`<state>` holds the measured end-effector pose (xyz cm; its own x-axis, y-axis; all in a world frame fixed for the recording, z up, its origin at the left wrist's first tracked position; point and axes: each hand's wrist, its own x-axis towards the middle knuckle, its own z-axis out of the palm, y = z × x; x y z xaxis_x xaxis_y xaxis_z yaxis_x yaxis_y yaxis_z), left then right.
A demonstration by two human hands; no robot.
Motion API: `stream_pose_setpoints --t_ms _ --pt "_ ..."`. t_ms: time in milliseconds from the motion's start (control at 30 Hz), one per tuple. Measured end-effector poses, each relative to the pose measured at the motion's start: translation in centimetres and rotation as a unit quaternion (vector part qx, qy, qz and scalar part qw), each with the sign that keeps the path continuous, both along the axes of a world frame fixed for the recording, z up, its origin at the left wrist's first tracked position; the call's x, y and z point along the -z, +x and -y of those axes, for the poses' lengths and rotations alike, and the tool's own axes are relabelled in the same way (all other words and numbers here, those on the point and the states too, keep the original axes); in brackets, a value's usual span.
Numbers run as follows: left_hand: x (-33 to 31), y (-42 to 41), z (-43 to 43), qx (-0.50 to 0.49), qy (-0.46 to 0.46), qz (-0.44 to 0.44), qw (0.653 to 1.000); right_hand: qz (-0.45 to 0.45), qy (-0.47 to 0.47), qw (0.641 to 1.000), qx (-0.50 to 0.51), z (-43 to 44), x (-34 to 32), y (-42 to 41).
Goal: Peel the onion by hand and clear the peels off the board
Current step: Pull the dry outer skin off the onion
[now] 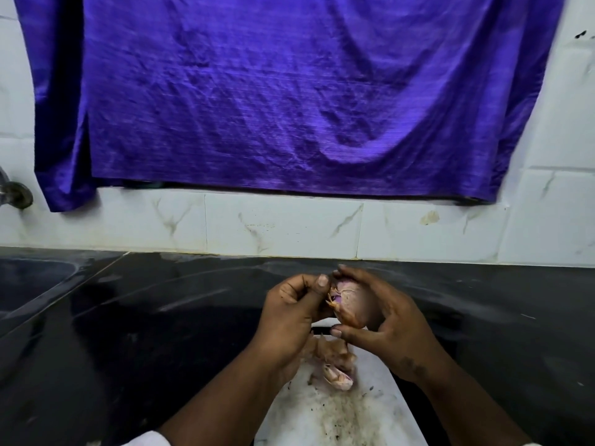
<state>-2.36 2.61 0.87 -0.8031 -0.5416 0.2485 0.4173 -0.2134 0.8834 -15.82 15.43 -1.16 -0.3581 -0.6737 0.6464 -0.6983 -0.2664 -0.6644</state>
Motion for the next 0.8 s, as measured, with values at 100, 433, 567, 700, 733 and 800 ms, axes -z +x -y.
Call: stream_pose_setpoints --t_ms 100,433,567,700,733,800 --pt "0.1 -0.2 -0.2 0.009 0.02 0.0 1.0 0.037 -0.014 0.999 -0.005 -0.1 0.1 -0.3" --pt "0.6 -0.6 0.5 -0.097 -0.165 0.018 0.981 0.04 0.002 0.999 0.018 -0.1 0.5 -1.2" --pt "1.1 -0.9 0.9 -0.175 -0.3 0.01 0.938 0.007 0.009 0.999 0.032 0.0 0.8 -1.2" --pt "1.3 -0.8 1.3 -0.188 -0.338 0.023 0.922 -0.022 0.008 0.999 0.042 -0.1 0.6 -1.2" --pt "1.4 -0.9 1.4 -0.191 -0.344 0.024 0.919 -0.024 0.006 0.999 0.04 -0.2 0.6 -1.2" --pt "1.5 -1.0 1.5 -0.204 -0.358 0.029 0.911 -0.023 0.003 0.999 0.034 -0.2 0.5 -1.1"
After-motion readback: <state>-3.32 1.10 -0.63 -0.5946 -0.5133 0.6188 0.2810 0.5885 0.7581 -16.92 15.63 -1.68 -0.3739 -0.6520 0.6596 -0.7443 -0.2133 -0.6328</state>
